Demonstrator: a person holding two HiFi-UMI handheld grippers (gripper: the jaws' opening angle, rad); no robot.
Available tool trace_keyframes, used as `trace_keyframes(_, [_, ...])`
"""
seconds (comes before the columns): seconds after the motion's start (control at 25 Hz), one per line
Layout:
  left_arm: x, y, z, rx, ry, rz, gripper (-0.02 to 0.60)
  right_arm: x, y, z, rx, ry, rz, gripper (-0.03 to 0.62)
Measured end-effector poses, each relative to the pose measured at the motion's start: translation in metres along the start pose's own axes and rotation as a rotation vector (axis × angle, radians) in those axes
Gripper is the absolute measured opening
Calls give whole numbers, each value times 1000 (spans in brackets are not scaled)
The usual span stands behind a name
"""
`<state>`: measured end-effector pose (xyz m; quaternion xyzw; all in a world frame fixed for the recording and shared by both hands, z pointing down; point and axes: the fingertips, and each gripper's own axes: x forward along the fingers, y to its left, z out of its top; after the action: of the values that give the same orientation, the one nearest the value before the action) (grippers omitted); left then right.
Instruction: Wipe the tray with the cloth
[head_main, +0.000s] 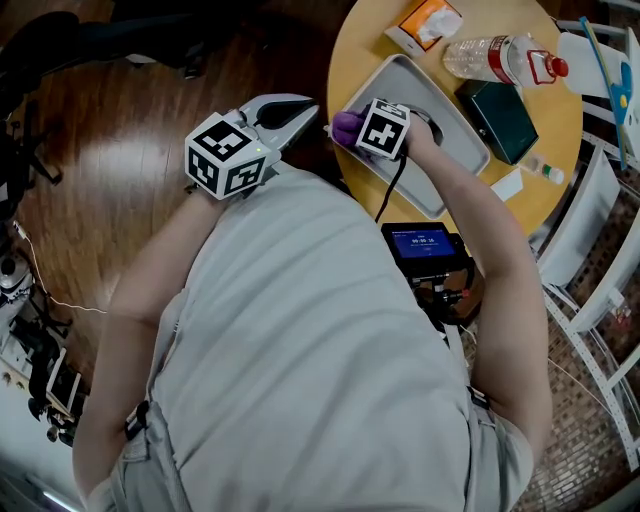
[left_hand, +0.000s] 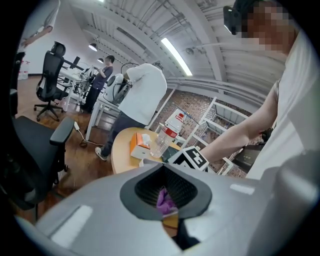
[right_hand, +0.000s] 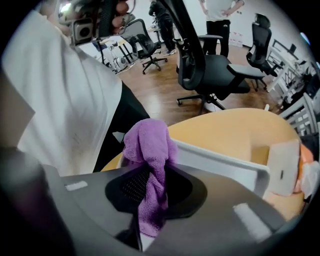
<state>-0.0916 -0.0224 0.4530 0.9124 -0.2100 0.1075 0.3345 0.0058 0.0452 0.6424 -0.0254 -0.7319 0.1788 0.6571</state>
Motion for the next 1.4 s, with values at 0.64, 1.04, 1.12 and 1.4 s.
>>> trace_keyframes(0.64, [-15, 6, 0, -15, -11, 29, 0, -62, -143, -63, 852, -221, -52, 69])
trace_keyframes(1.04, [3, 4, 3, 7, 4, -15, 0, -54, -119, -131, 1169, -359, -48, 69])
trace_keyframes(1.12, [5, -3, 5, 19, 10, -32, 0, -52, -102, -159, 1227, -362, -66, 69])
trace_keyframes(1.4, [23, -26, 8, 71, 53, -98, 0, -49, -70, -217, 1297, -370, -143, 78])
